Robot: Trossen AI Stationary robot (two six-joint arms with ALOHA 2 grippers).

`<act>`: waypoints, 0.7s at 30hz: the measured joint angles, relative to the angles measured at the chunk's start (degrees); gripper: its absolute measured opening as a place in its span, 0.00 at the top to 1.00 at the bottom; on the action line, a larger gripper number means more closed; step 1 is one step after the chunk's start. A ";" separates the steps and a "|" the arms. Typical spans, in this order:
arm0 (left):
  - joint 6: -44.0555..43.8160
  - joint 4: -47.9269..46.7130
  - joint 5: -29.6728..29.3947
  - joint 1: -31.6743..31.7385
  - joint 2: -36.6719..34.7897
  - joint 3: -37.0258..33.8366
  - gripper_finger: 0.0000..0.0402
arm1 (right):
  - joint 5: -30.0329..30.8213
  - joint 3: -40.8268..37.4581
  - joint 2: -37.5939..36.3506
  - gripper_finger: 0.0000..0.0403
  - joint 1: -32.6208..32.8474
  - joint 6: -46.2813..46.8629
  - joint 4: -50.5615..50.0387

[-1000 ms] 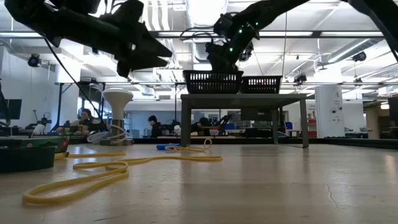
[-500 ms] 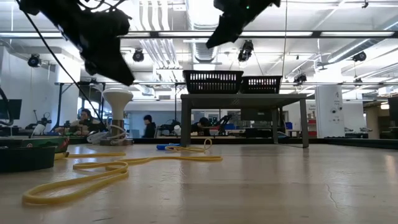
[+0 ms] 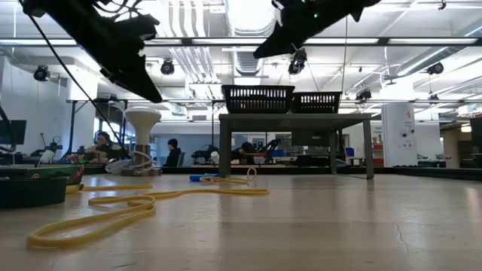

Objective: Pick & Place Office Desk Supplies
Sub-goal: Put the yellow crayon box into the right black bin

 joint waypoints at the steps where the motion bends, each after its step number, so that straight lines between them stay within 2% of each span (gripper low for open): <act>1: 0.44 -0.06 -1.81 0.15 0.00 0.00 0.61 | 1.89 -0.58 -0.05 0.77 -0.49 -0.48 1.77; 5: 2.06 0.93 -8.74 1.29 0.00 0.00 0.61 | 9.65 -2.82 -0.05 0.78 -2.39 -1.68 9.40; 8: 3.00 2.97 -11.09 2.60 0.00 0.05 0.61 | 11.52 -3.76 -0.05 0.80 -4.02 -4.29 13.15; 12: 2.50 4.38 -11.14 4.99 0.00 0.80 0.61 | 11.51 -2.48 -0.07 0.81 -6.06 -7.57 13.30; 21: 1.27 4.67 -7.04 8.09 0.04 3.31 0.61 | 11.42 0.14 -1.16 0.81 -7.36 2.96 10.70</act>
